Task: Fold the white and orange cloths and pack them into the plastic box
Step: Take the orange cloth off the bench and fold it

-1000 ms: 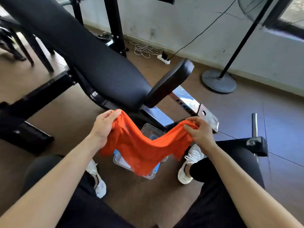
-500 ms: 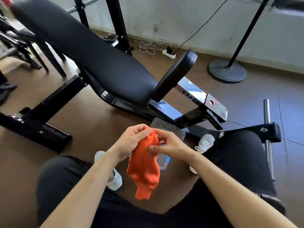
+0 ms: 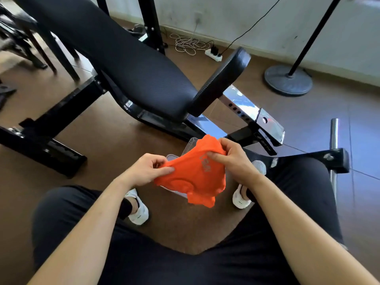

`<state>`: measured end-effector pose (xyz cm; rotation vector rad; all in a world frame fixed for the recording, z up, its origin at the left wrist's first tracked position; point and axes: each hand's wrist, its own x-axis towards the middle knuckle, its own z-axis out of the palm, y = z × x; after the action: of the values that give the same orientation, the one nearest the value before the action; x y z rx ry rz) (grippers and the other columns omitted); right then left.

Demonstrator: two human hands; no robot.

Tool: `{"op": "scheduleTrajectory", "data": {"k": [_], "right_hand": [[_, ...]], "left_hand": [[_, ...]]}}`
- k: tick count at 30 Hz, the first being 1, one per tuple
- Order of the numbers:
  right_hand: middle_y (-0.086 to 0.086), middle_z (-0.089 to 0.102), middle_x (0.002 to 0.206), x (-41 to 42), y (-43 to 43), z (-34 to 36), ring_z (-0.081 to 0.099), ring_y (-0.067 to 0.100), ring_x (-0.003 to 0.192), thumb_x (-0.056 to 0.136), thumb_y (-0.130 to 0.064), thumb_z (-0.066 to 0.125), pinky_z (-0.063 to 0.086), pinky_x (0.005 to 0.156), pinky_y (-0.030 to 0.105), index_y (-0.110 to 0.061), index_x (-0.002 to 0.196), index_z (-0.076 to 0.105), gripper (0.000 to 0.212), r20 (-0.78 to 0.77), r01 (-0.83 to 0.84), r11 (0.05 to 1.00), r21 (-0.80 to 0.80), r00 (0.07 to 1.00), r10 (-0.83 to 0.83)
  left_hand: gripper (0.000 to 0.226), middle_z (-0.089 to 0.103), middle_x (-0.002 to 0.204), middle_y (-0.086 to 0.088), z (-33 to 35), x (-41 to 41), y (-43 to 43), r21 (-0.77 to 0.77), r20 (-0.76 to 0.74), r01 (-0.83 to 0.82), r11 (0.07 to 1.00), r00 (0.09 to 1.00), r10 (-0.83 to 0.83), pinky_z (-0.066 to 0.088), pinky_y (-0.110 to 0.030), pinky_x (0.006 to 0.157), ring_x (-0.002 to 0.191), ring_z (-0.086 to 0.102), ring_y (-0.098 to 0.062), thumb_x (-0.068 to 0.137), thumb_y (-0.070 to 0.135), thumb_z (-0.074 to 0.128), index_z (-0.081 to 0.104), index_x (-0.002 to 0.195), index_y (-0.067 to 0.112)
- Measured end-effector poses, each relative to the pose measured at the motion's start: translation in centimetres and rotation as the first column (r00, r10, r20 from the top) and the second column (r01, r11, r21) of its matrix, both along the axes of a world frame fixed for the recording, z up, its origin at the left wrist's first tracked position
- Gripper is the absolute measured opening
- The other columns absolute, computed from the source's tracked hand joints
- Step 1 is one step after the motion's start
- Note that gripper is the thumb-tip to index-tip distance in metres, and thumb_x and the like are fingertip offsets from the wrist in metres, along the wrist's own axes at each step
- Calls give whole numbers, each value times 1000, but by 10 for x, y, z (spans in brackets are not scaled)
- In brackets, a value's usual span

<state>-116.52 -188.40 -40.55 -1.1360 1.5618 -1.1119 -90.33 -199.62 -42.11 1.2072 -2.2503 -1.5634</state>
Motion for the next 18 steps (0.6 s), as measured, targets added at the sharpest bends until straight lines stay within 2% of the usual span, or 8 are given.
{"op": "scheduleTrajectory", "data": {"k": [3,6,9,11,13,15,16,18], "right_hand": [[2,65,77,-12,0,3,64,15,71,90,-17,73,51,68,31,-14,82,59,17,71,142,989,-31,988,-140],[12,60,76,-24,1,6,61,14,64,90,-10,73,52,62,27,-4,85,55,20,153,297,953,-61,946,-285],[9,61,75,-33,0,1,57,9,65,86,-9,76,48,61,24,-7,87,58,19,-53,349,936,-52,935,-352],[10,66,84,-36,1,-3,59,13,72,83,-9,77,50,66,29,-9,98,60,23,-169,322,946,27,935,-313],[0,62,87,-34,4,-9,58,14,78,79,-16,78,45,69,30,-18,112,60,38,-366,276,954,121,906,-215],[-4,59,100,-26,7,-11,57,12,91,77,-27,82,42,74,26,-26,126,58,54,-540,236,966,108,830,-142],[-5,57,108,-19,7,-10,56,10,95,77,-31,83,42,75,22,-26,129,58,58,-546,208,976,58,826,-144],[-9,58,119,-1,5,-6,57,2,92,78,-34,84,42,77,12,-28,132,60,60,-430,96,995,-29,897,-99]], "left_hand": [[18,62,62,17,-5,6,-4,6,60,41,999,997,-41,43,-15,61,59,55,1,86,31,79,73,69,29],[17,64,68,11,-7,9,-8,46,-71,-100,994,992,103,43,-19,67,65,56,-4,88,26,77,72,72,23],[19,59,67,4,-5,3,-8,110,-339,-336,935,872,353,42,-19,65,64,51,-8,92,21,72,68,74,19],[15,64,69,6,-1,-2,-6,208,-475,-383,900,765,435,49,-17,68,66,57,-6,88,31,73,70,80,19],[19,67,73,5,3,-6,-3,272,-527,-365,890,717,455,53,-20,70,69,60,-8,84,39,75,71,83,21],[12,65,71,5,7,-12,2,254,-546,-330,909,727,416,52,-19,65,65,59,-7,88,30,71,68,86,18],[8,65,71,5,8,-16,4,219,-534,-303,927,758,374,51,-18,63,64,58,-7,90,25,69,68,87,17],[4,66,73,5,9,-24,10,120,-468,-212,970,849,243,51,-19,63,65,59,-8,93,18,70,70,89,18]]}}
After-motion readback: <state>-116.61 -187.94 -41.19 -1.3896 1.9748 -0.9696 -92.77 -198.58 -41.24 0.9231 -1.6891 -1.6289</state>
